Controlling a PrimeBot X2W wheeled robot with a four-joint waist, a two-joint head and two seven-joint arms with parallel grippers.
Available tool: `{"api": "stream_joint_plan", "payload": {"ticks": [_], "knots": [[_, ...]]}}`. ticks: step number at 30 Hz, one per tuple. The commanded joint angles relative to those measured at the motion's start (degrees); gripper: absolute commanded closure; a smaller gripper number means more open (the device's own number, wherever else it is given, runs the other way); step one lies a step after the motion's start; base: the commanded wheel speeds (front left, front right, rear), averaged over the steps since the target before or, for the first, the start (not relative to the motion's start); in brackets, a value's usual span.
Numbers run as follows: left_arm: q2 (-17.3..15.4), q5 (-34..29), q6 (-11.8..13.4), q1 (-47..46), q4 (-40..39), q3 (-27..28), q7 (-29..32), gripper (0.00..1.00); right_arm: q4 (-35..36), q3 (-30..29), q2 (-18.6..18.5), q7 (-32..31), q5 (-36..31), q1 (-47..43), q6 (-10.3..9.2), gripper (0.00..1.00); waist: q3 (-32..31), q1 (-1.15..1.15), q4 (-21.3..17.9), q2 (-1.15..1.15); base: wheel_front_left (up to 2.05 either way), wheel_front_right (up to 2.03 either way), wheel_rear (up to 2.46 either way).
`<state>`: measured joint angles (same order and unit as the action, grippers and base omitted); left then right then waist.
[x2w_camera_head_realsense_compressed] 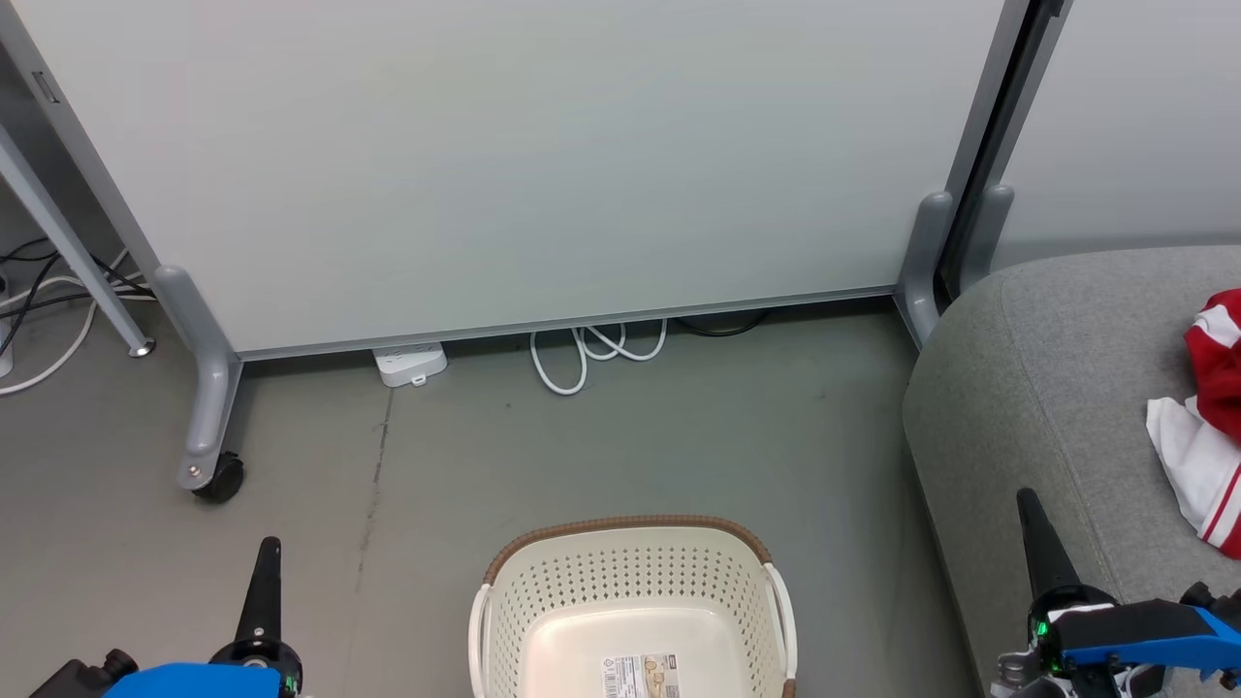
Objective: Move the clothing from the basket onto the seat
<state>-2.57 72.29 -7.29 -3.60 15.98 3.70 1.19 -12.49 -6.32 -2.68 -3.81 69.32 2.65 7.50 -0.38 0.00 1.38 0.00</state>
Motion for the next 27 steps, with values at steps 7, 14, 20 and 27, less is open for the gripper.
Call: {"api": "stream_joint_plan", "payload": {"ticks": [7,14,20,27], "knots": [[-0.4,4.6,-0.2,-1.7,-1.0,1.0,1.3,1.00,-0.2,-0.2,-0.2,-0.7,5.3,1.8,-0.01,1.00,0.1,0.00,-0.2,0.00,0.00,0.00,0.00],[-0.4,7.8,-0.3,-2.0,-1.2,1.3,2.2,1.00,-0.5,-0.2,-0.3,-1.1,9.0,2.3,-0.01,1.00,0.2,0.00,-0.4,0.00,0.00,0.00,0.00],[-0.4,10.4,-0.3,-2.2,-1.3,1.7,2.9,1.00,-0.7,-0.2,-0.3,-1.6,11.9,2.6,-0.01,1.00,0.3,0.00,-0.6,0.00,0.00,0.00,0.00],[-0.4,13.3,-0.3,-2.5,-1.6,2.2,3.7,1.00,-1.0,-0.2,-0.3,-1.9,15.3,3.0,-0.01,1.00,0.3,0.00,-0.8,0.00,0.00,0.00,0.00]]}}
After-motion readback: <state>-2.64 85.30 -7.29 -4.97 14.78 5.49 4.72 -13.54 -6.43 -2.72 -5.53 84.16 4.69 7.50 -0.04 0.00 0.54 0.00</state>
